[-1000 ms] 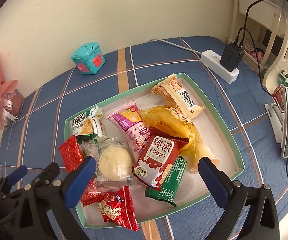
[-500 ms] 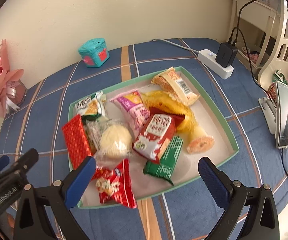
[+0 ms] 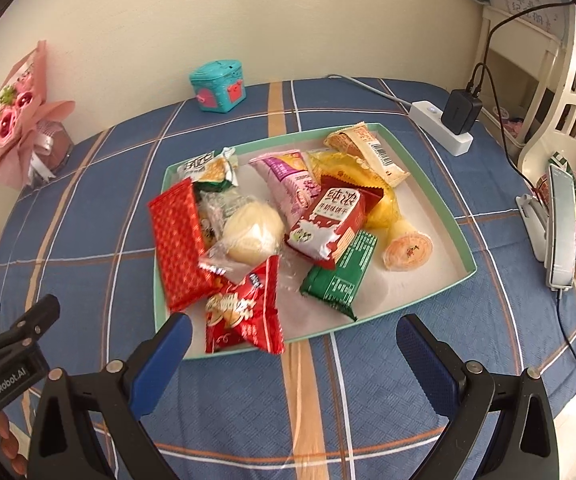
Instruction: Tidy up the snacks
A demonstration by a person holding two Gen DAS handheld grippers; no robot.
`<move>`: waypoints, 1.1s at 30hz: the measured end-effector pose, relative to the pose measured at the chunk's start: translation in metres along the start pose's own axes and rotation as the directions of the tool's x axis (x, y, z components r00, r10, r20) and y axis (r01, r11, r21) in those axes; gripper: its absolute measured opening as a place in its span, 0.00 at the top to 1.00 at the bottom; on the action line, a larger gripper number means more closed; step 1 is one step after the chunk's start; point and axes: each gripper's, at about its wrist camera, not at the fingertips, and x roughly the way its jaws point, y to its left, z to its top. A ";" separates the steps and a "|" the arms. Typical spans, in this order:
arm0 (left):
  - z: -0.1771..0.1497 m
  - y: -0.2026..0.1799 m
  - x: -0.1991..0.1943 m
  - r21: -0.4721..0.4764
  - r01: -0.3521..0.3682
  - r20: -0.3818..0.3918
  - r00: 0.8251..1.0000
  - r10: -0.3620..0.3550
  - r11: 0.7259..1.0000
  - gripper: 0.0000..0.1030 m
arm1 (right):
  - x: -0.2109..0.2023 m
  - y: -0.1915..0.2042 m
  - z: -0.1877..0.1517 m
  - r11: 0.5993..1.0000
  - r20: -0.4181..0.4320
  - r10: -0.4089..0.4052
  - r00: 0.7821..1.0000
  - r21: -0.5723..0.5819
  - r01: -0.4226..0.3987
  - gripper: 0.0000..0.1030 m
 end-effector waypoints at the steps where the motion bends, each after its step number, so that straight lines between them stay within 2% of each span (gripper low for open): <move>1: -0.002 0.001 -0.001 0.004 -0.005 0.003 1.000 0.005 1.000 0.01 | 0.000 0.001 -0.001 1.000 -0.001 0.002 1.000 -0.006 -0.002 0.00; 14: -0.004 0.003 -0.004 0.012 0.041 -0.010 0.999 -0.040 0.999 0.01 | -0.010 0.004 -0.001 1.000 0.034 0.009 0.999 -0.021 -0.008 0.00; 33: -0.004 0.004 -0.005 0.008 0.064 -0.003 0.998 -0.064 0.998 0.01 | -0.008 0.007 -0.001 0.999 0.025 0.004 1.000 -0.040 -0.003 0.00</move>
